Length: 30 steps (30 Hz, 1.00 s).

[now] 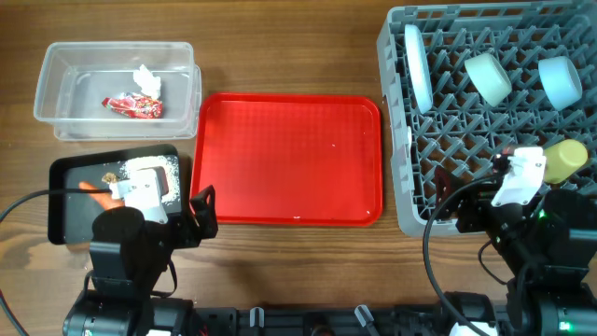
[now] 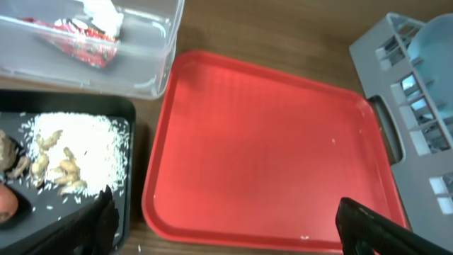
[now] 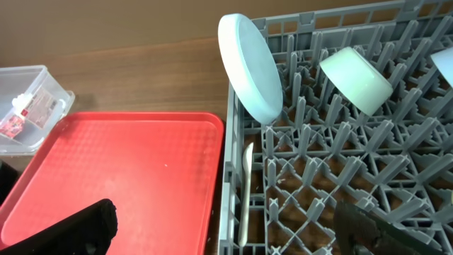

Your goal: Sort waste into correct bins and load items into the dishwasher rack

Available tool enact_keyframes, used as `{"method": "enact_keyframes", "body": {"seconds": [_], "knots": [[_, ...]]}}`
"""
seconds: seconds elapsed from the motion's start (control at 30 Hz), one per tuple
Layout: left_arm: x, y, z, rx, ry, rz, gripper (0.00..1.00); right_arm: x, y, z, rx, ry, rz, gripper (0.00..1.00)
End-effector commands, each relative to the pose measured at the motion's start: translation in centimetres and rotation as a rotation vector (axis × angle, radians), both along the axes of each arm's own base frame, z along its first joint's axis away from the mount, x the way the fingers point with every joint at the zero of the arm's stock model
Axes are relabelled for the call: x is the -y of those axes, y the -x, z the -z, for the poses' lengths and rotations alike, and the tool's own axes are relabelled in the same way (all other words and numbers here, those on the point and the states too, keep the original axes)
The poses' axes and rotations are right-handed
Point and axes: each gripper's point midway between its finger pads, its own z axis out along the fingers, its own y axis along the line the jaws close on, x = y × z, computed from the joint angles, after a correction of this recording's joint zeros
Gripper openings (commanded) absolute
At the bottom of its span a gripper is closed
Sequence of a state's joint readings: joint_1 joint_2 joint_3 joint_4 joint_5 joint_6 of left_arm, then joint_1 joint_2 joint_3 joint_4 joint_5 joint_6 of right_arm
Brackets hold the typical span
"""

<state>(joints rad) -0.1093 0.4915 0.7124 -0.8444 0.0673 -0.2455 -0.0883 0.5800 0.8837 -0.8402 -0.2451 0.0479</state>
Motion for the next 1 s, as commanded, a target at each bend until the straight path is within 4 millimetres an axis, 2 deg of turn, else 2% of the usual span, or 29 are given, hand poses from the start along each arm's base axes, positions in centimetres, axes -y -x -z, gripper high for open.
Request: {"method": "enact_keyframes", "body": {"seconds": [0.0, 0.3, 0.43, 0.53, 0.6, 0.67, 0.77, 0.9, 0.97], "knots": [[-0.2, 0.1, 0.4, -0.009, -0.004, -0.014, 1.00, 0.2, -0.2, 0.6, -0.020, -0.002, 0.013, 1.00], [-0.2, 0.2, 0.4, -0.013, -0.004, -0.014, 1.00, 0.1, 0.3, 0.3, -0.006, 0.000, 0.013, 1.00], [-0.2, 0.2, 0.4, -0.013, -0.004, -0.014, 1.00, -0.1, 1.5, -0.9, 0.061, 0.005, 0.004, 1.00], [-0.2, 0.2, 0.4, -0.013, -0.004, -0.014, 1.00, -1.2, 3.3, -2.3, 0.153, 0.010, -0.047, 1.00], [-0.2, 0.2, 0.4, -0.013, -0.004, -0.014, 1.00, -1.2, 4.3, -2.4, 0.197, 0.024, -0.044, 1.00], [-0.2, 0.2, 0.4, -0.013, -0.004, -0.014, 1.00, -1.0, 4.6, -1.6, 0.233, 0.032, -0.031, 1.00], [-0.2, 0.2, 0.4, -0.013, -0.004, -0.014, 1.00, -1.0, 3.2, 0.4, 0.342, -0.023, -0.009, 1.00], [-0.2, 0.2, 0.4, -0.013, -0.004, -0.014, 1.00, -1.0, 1.2, 1.3, 0.505, -0.043, -0.004, 1.00], [-0.2, 0.2, 0.4, -0.013, -0.004, -0.014, 1.00, -0.3, 0.3, 2.0, 0.560, -0.058, 0.045, 1.00]]}}
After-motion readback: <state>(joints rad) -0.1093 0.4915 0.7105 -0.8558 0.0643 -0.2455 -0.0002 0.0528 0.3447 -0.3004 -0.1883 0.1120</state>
